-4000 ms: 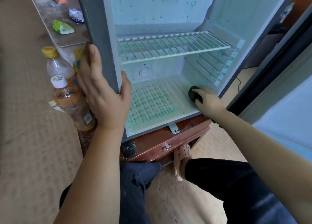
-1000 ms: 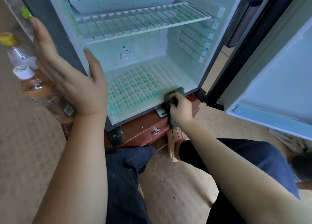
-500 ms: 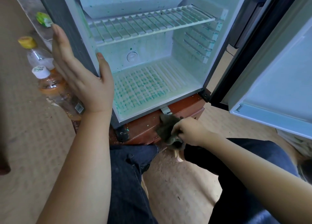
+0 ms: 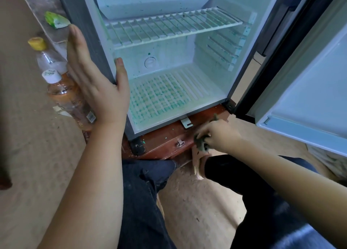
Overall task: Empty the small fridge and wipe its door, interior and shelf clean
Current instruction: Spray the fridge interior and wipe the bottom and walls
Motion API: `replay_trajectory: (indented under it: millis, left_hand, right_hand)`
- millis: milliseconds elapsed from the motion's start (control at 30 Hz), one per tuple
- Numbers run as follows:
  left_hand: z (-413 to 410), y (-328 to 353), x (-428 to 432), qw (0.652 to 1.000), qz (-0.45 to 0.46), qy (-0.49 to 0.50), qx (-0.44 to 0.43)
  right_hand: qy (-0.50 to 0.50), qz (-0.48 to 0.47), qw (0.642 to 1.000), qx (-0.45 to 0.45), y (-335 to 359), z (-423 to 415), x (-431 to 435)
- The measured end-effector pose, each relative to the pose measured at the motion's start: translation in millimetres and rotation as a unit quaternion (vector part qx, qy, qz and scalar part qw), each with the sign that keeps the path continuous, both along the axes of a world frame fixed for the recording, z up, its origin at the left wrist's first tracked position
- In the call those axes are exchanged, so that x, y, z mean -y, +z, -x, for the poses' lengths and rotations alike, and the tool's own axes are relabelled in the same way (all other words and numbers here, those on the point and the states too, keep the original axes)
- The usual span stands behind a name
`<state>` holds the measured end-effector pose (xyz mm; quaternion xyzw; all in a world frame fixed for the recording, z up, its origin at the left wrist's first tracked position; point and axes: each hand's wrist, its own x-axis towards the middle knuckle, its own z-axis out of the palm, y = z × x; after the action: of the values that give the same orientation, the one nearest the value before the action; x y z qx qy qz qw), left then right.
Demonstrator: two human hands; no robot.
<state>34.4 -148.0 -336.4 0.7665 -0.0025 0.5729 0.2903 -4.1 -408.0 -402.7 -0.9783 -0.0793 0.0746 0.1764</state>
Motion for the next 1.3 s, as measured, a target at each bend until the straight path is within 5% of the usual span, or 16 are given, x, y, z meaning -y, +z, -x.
replay_trajectory:
  millis: [100,167,367,500,600,733,933,1300]
  left_hand:
    - [-1,-1,-1,1.0,-0.003,-0.008,0.005]
    - [-2,-1,-2,1.0,-0.005,0.006,0.004]
    - [-3,-3,-3,1.0,-0.013,-0.008,0.009]
    - [-6,-3,-6,0.999,-0.022,-0.025,0.025]
    - [-8,-4,-7,0.999,-0.027,-0.028,0.035]
    - [-11,-6,-8,0.998,-0.037,-0.028,0.047]
    - [-18,-10,-15,0.996,-0.058,-0.019,0.058]
    - [-25,-12,-24,0.99,-0.108,-0.029,0.083]
  right_hand:
    - [-0.064,-0.069,0.992,0.089,-7,-2,11]
    - [-0.047,-0.017,0.998,0.041,-12,0,10]
    - [-0.092,-0.067,0.993,0.013,2,-14,0]
    - [-0.19,-0.177,0.959,0.115,26,-37,2]
    - [-0.166,-0.075,0.963,0.196,14,-61,-1]
    - [-0.145,0.062,0.987,0.019,-35,-100,-14]
    - [-0.172,0.193,0.965,0.028,-32,-178,-30]
    - [-0.103,0.103,0.988,0.047,-31,-264,-48]
